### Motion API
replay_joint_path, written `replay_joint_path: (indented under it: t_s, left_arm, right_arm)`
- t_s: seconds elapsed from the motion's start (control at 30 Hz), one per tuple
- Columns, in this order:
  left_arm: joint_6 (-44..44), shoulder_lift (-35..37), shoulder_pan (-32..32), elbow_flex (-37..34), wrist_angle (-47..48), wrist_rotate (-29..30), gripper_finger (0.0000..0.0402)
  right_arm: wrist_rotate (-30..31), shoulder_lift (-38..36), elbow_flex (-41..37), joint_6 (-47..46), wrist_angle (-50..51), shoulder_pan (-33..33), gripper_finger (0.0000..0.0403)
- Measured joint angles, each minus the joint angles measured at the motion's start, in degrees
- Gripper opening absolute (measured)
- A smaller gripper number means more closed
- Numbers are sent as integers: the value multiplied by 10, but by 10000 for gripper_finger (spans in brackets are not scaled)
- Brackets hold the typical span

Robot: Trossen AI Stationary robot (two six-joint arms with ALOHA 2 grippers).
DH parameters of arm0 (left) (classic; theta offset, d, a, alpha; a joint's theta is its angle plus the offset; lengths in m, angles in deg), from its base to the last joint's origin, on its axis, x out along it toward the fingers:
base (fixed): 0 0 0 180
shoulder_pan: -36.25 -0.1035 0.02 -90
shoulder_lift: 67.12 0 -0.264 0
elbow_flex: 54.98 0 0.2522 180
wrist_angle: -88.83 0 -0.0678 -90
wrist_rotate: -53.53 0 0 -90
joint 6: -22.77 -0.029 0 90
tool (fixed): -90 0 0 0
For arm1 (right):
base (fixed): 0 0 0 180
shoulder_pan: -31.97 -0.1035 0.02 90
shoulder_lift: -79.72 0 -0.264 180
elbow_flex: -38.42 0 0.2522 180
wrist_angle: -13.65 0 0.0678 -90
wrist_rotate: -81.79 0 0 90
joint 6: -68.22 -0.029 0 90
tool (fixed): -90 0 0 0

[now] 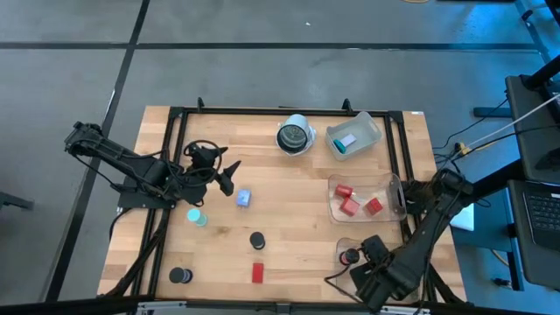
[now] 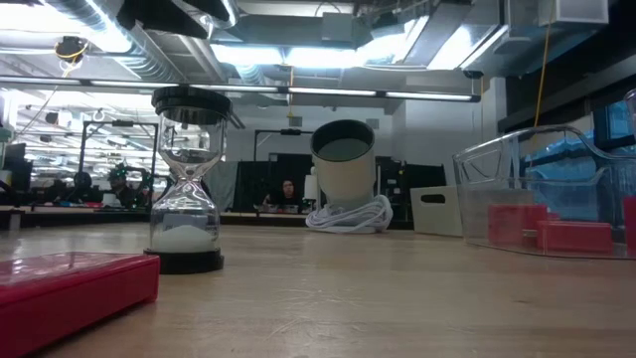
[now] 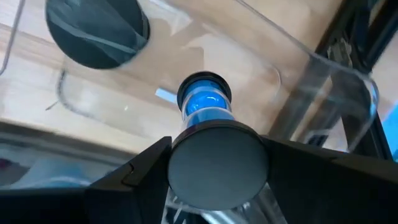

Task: Pick & Place Office items
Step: Put the top blue hourglass into the bottom transparent bin

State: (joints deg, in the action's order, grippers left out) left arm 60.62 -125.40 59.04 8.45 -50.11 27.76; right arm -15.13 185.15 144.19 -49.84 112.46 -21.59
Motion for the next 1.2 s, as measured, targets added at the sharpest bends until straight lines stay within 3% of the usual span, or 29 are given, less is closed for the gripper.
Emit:
replay_joint_path:
  t_s: [0.23, 0.57, 0.9, 1.2]
  left_arm:
    - [6, -4, 1, 0, 0, -44, 285]
    - [6, -21, 4, 0, -1, -50, 283]
    - [6, -23, 4, 0, -1, -34, 283]
    - [4, -23, 4, 0, -1, -22, 283]
  right_arm:
    - [28, 21, -9, 68, -4, 15, 219]
    - [28, 22, -75, 128, -69, 23, 219]
    - [29, 21, -88, 178, -90, 25, 220]
    - [31, 20, -89, 181, -91, 25, 261]
